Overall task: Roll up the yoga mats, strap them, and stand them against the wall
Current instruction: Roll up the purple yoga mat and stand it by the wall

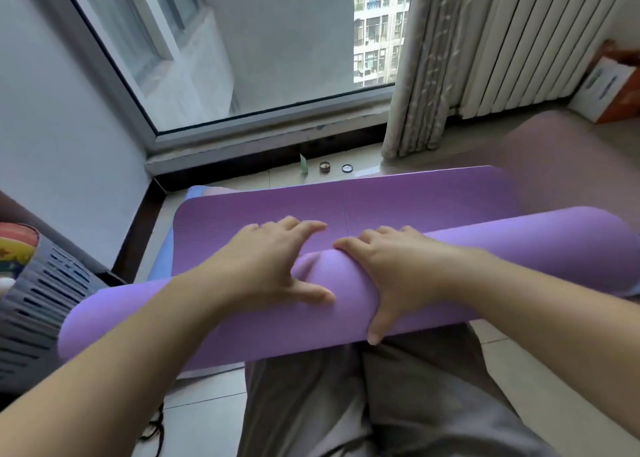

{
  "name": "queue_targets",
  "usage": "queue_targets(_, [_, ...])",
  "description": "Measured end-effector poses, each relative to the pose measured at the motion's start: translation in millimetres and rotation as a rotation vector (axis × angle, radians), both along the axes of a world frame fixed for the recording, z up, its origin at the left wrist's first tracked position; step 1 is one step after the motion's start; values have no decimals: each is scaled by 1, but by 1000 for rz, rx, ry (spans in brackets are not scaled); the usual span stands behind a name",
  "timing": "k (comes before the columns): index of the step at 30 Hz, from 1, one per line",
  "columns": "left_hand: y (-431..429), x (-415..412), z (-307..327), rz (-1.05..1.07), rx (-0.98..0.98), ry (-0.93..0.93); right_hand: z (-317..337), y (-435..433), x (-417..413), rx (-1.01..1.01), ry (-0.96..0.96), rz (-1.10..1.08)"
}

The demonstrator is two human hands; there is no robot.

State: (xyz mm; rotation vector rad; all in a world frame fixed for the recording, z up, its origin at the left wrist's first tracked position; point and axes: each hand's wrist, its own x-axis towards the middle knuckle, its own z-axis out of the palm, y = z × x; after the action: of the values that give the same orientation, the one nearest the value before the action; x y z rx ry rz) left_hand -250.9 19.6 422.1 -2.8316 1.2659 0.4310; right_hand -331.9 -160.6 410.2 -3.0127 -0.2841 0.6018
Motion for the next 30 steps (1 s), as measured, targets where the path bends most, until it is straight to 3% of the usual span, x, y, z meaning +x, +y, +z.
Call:
queue_targets(2, [0, -18, -9, -29, -20, -203, 5, -7, 17, 106, 93, -38])
queue_targets(4, [2, -35, -22, -43, -93, -265, 8, -10, 23, 167, 110, -56])
queue_targets(7, [8, -33, -36, -64, -169, -321, 10, -6, 6, 97, -112, -4])
queue_targets(9, [6, -27, -34, -24, -134, -223, 5, -3, -10, -6, -227, 63])
queue_targets(12, [-3, -13, -32, 19, -99, -107, -14, 3, -14, -114, -188, 26])
queue_targets(16, [-15, 2, -27, 82, -51, -47, -30, -2, 5, -79, -353, -37])
queue_targets(19, [-14, -7, -22, 43, 52, -218, -25, -10, 10, -29, -473, -25])
queue_targets(22, [-10, -21, -7, 43, 26, -365, -4, -10, 6, -31, -577, 25])
queue_targets(25, [3, -33, 17, 55, -25, -347, 22, -5, -6, -41, -556, 59])
queue_targets(30, [16, -60, 16, 0, 23, -196, 27, 5, -35, -69, -291, 65])
